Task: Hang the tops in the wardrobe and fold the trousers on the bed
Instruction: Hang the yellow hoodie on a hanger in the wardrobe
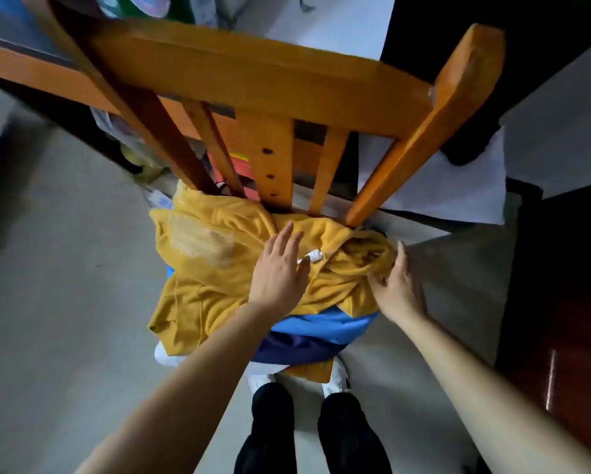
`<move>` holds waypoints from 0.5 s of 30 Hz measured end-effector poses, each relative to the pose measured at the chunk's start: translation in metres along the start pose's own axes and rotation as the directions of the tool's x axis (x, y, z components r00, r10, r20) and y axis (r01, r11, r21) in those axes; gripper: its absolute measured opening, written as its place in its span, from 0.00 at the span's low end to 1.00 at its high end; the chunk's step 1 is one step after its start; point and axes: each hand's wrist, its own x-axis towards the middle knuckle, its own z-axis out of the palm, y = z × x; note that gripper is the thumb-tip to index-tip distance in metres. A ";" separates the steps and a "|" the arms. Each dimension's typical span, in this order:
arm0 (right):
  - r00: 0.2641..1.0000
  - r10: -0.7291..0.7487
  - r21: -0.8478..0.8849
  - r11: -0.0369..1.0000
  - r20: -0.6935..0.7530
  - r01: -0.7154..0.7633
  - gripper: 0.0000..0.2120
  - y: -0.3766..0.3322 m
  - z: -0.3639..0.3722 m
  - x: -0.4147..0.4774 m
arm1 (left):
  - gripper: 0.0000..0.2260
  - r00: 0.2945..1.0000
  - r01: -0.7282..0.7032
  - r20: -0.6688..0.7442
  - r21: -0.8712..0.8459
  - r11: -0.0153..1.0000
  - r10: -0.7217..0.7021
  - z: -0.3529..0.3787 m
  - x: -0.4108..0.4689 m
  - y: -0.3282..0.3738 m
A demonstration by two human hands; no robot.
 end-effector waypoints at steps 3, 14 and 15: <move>0.985 0.168 0.175 0.971 -0.029 -0.161 0.45 0.010 0.025 0.023 | 0.25 0.999 -0.044 0.003 -0.018 0.999 0.044 0.037 0.028 0.005; 0.904 0.417 0.459 0.787 0.097 -0.413 0.31 0.005 0.029 0.016 | 0.16 0.992 0.084 0.091 0.010 0.996 -0.085 0.033 0.012 -0.009; 0.909 0.406 0.471 0.787 0.093 -0.399 0.28 -0.002 0.021 0.011 | 0.16 0.990 0.123 0.074 -0.044 0.991 -0.120 0.021 0.006 -0.008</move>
